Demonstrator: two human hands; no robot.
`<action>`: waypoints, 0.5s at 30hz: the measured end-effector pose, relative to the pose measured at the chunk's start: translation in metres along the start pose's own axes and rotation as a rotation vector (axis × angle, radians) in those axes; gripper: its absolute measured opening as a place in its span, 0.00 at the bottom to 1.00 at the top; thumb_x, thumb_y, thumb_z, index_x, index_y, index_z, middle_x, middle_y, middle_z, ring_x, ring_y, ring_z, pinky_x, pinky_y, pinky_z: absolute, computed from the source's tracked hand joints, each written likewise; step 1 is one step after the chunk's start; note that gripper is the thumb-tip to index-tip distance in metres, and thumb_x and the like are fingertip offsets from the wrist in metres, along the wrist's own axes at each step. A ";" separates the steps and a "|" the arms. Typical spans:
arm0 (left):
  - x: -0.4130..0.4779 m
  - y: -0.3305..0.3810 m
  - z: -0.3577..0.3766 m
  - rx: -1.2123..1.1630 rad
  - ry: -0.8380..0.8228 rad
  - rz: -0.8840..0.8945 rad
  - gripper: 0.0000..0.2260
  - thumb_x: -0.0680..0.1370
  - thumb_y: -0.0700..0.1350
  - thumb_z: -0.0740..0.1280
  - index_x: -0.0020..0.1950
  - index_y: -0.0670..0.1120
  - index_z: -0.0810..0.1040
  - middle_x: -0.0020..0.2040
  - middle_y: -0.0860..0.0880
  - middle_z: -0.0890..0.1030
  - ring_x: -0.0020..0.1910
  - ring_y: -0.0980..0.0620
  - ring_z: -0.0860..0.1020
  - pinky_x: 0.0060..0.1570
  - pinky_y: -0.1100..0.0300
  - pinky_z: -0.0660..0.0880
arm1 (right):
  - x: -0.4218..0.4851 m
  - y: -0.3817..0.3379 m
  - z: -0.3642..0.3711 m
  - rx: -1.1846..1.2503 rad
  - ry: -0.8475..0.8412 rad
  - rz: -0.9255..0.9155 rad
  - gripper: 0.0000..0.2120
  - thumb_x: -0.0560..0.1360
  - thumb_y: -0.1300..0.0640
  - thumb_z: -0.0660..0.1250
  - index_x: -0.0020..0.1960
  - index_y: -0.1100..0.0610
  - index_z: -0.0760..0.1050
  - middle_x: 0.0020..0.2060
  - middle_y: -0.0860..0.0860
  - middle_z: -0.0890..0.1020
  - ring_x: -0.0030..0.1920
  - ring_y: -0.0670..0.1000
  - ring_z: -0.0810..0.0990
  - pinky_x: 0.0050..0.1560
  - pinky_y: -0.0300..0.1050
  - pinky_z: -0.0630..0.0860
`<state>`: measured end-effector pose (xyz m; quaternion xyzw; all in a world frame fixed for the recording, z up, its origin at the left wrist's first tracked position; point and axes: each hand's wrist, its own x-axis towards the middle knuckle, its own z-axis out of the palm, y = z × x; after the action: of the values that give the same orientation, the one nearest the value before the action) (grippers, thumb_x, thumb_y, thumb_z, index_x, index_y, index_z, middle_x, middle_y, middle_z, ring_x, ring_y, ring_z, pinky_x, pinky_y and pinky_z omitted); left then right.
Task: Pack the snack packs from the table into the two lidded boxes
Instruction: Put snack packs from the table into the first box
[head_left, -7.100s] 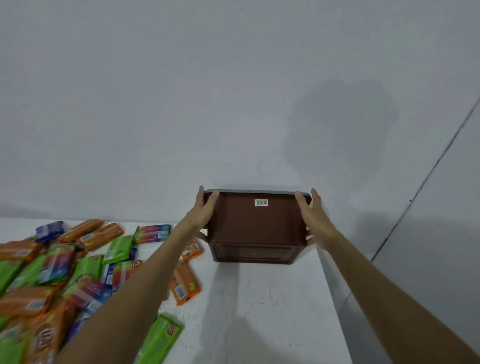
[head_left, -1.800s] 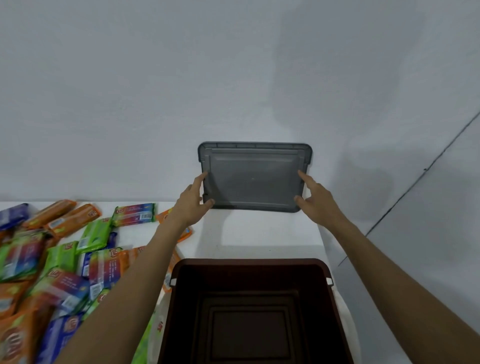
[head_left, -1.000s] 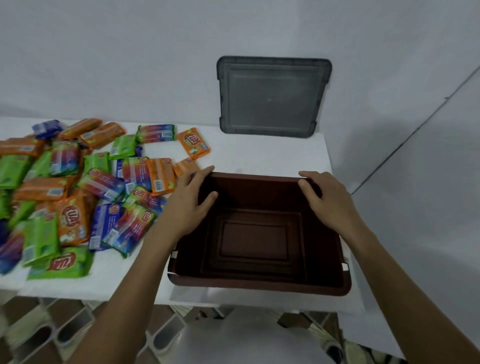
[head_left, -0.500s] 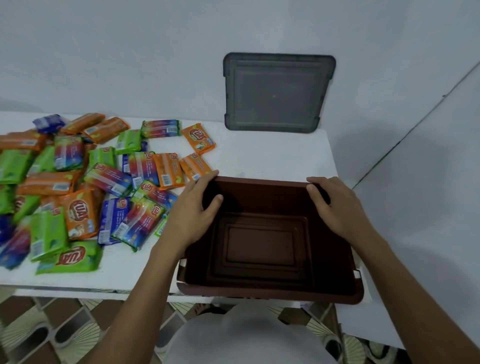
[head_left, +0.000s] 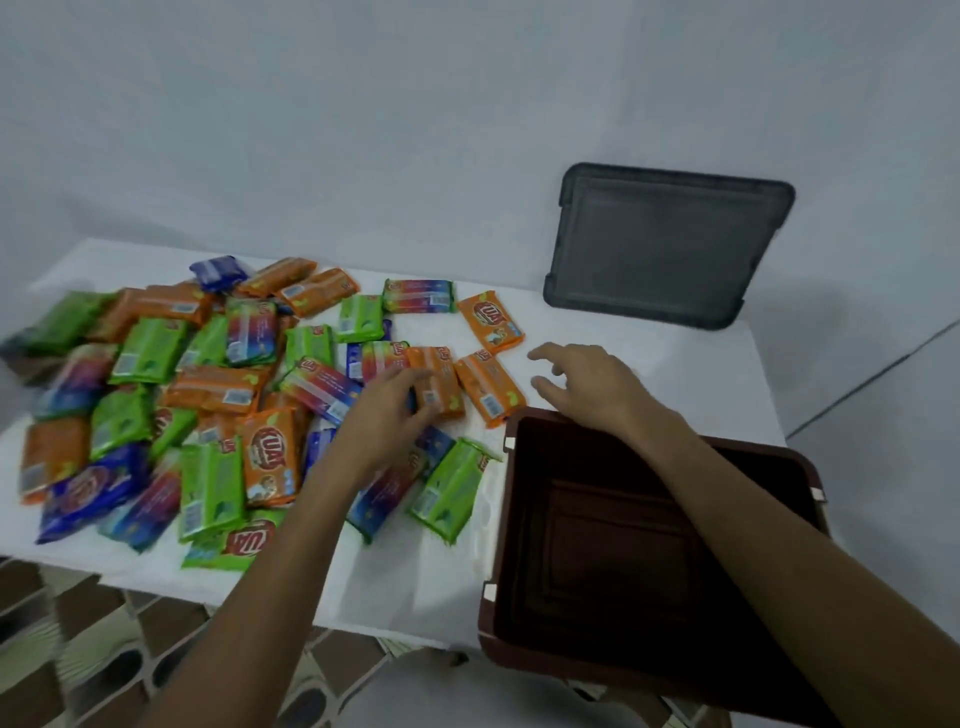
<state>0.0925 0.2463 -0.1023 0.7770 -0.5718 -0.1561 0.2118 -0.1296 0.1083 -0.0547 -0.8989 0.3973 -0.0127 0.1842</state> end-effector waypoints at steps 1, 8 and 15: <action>0.009 -0.008 -0.001 0.039 -0.003 0.006 0.22 0.78 0.51 0.67 0.71 0.46 0.71 0.66 0.44 0.73 0.64 0.44 0.73 0.60 0.52 0.70 | 0.016 -0.006 0.002 -0.004 -0.063 -0.006 0.21 0.78 0.45 0.62 0.70 0.47 0.70 0.61 0.54 0.79 0.59 0.54 0.77 0.55 0.48 0.73; 0.066 -0.038 -0.004 0.337 -0.322 0.071 0.49 0.67 0.71 0.68 0.79 0.51 0.53 0.80 0.48 0.54 0.78 0.44 0.52 0.75 0.43 0.51 | 0.093 -0.032 0.022 -0.133 -0.420 -0.045 0.27 0.72 0.42 0.70 0.66 0.53 0.70 0.61 0.53 0.75 0.58 0.56 0.74 0.52 0.48 0.72; 0.076 -0.054 0.009 0.441 -0.320 0.157 0.62 0.52 0.85 0.52 0.79 0.51 0.53 0.77 0.47 0.60 0.76 0.43 0.55 0.73 0.43 0.50 | 0.106 -0.030 0.054 -0.155 -0.461 -0.042 0.38 0.62 0.41 0.78 0.61 0.51 0.60 0.55 0.56 0.73 0.51 0.58 0.76 0.50 0.55 0.78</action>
<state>0.1552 0.1865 -0.1374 0.7231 -0.6767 -0.1317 -0.0441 -0.0269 0.0677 -0.1075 -0.8976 0.3259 0.2193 0.2002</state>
